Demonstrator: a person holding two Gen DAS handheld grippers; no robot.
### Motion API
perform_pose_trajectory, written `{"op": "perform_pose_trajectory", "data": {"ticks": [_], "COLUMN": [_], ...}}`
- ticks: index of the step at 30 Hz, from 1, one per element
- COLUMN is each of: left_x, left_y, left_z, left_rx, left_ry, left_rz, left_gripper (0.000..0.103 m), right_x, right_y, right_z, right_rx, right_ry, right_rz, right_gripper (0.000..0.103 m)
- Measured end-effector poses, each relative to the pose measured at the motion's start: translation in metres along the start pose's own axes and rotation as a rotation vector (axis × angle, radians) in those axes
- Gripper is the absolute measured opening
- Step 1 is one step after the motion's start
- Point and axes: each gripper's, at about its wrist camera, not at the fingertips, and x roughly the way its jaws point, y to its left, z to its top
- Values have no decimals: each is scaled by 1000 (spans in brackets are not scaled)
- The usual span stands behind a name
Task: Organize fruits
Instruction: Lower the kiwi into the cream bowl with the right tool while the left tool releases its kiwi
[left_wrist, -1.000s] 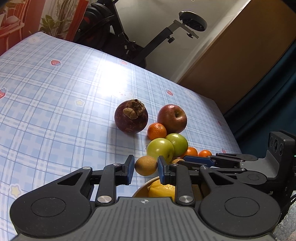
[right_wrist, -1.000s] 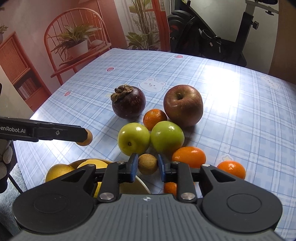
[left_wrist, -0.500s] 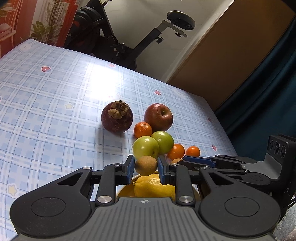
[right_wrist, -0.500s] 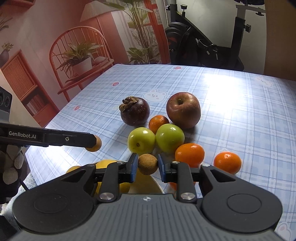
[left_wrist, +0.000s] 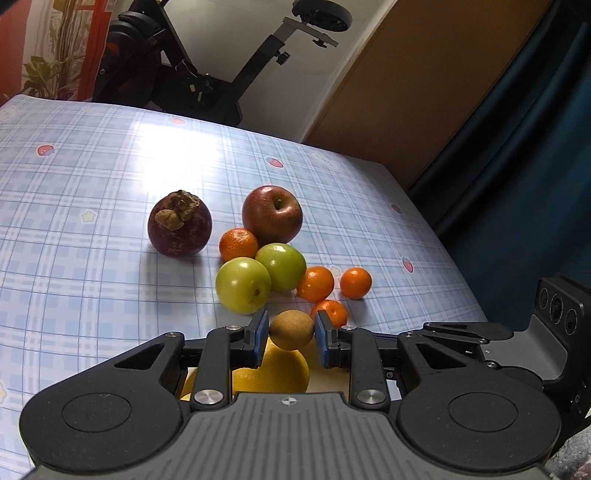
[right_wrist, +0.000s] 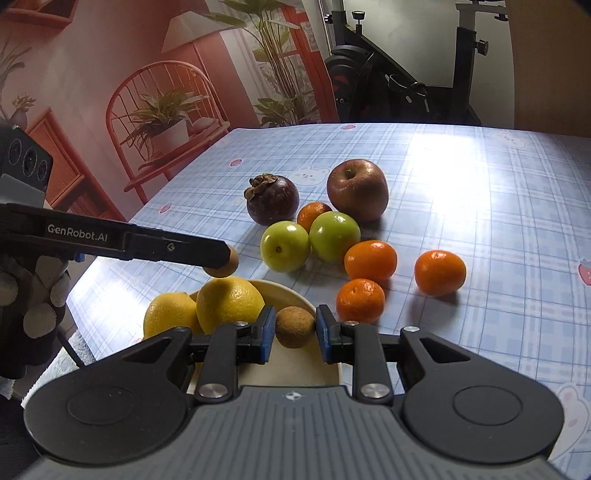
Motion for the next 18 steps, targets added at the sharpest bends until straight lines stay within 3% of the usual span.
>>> {"op": "perform_pose_trajectory", "data": {"ticks": [11,18], "left_x": [36,38], "left_y": [-14,-15], "left_z": [1,2], "left_rx": [53,68], "left_ry": [88,93], "left_rz": [-11,-6], "left_gripper": [28,29], "right_x": [0,3], "right_y": [-1,-1], "right_z": [-6,-4], "right_rx": [-14,-13], "right_ry": [4,11], "right_rz": [19,4], "right_gripper": [26,27]}}
